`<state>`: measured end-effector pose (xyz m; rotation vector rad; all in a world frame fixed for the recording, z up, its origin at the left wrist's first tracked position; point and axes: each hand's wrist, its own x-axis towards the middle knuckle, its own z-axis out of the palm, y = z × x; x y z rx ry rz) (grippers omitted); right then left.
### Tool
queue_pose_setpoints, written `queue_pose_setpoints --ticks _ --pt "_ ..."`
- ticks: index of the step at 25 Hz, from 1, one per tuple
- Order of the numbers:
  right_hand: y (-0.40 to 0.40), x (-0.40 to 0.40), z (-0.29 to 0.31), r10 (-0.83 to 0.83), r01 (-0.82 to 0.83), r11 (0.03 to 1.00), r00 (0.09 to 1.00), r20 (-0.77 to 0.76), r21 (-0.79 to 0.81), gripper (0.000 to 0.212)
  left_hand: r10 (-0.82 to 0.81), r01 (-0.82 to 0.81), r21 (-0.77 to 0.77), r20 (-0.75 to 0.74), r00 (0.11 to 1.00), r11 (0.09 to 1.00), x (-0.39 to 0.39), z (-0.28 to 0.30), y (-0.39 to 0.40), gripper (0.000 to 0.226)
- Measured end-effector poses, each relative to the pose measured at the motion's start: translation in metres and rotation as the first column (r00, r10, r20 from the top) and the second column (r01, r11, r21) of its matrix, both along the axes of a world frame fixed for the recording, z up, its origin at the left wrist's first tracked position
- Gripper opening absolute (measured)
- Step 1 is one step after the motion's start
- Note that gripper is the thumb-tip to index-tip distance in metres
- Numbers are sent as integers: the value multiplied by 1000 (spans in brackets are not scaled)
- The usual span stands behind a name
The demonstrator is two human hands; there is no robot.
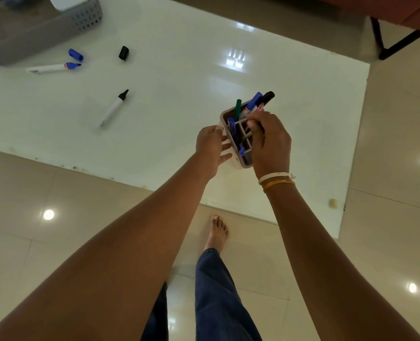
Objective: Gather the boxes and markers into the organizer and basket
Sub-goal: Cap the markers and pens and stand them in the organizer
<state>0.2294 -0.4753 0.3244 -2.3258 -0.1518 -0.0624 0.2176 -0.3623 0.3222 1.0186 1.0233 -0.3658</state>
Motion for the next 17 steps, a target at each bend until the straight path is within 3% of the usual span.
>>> queue_pose_setpoints --ticks 3,6,9,12,17 --pt "1 3 1 100 -97 995 979 -175 27 35 28 -29 -42 -21 999 999 0 -4 4 32" --pt "1 6 12 69 -56 995 984 -162 79 46 28 -31 -40 -60 998 999 2 -3 9 35" --pt "15 14 27 -21 29 990 998 -56 141 35 36 -35 18 -71 997 999 3 0 29 36" --pt "55 19 39 64 -64 983 998 4 174 19 66 -59 112 -60 996 992 -1 3 66 30" --pt "157 23 22 255 -231 959 956 -145 167 11 144 -110 292 -96 985 950 -12 -15 156 23"
